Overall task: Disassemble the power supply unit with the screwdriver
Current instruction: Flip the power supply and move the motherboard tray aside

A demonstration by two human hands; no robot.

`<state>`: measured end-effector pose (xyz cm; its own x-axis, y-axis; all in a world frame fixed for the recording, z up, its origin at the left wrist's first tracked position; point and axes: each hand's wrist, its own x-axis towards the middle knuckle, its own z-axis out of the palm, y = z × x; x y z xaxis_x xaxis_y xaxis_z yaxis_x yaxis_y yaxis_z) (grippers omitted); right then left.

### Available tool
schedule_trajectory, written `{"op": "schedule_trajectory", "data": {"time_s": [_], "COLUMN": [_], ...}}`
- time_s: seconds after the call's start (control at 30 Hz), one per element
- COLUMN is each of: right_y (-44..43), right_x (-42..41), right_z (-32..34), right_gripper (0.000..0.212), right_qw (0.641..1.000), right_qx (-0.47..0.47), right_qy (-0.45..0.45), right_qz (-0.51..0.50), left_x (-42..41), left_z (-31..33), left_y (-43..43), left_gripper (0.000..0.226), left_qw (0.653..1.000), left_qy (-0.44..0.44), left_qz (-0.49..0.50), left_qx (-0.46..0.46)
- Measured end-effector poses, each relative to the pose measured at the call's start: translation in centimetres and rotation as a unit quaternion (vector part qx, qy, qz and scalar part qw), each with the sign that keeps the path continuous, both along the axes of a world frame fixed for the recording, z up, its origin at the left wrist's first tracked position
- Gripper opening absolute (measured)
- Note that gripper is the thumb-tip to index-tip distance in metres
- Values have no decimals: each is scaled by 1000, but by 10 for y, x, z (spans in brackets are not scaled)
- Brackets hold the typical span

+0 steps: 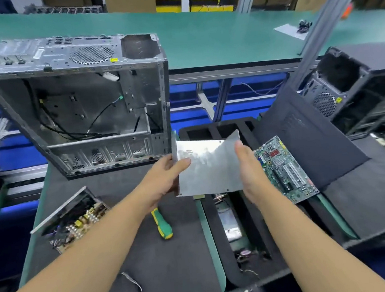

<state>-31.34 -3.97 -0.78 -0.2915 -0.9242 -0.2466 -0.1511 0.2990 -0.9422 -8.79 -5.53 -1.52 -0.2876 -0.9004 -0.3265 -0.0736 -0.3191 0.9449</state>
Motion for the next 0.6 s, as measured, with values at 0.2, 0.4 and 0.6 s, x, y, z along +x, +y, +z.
{"op": "schedule_trajectory", "data": {"time_s": [0.2,0.4,0.6], "right_y": [25,46,34], "right_x": [-68,-100,-86], "right_z": [3,-14,-45], "right_gripper": [45,54,54], "right_qw": [998,992,982], "right_qx": [6,92,121], "right_qy": [61,88,126], "right_qz": [-22,-4,74], "left_x": [-69,-103,-93], "left_z": [-13,-47,-79], "left_y": [17,38,43], "left_gripper": [92,33,41], "left_qw": [999,991,976], "left_qy": [-7,29,4], "left_qz": [-29,-43,21], "left_qx": [39,127,216]}}
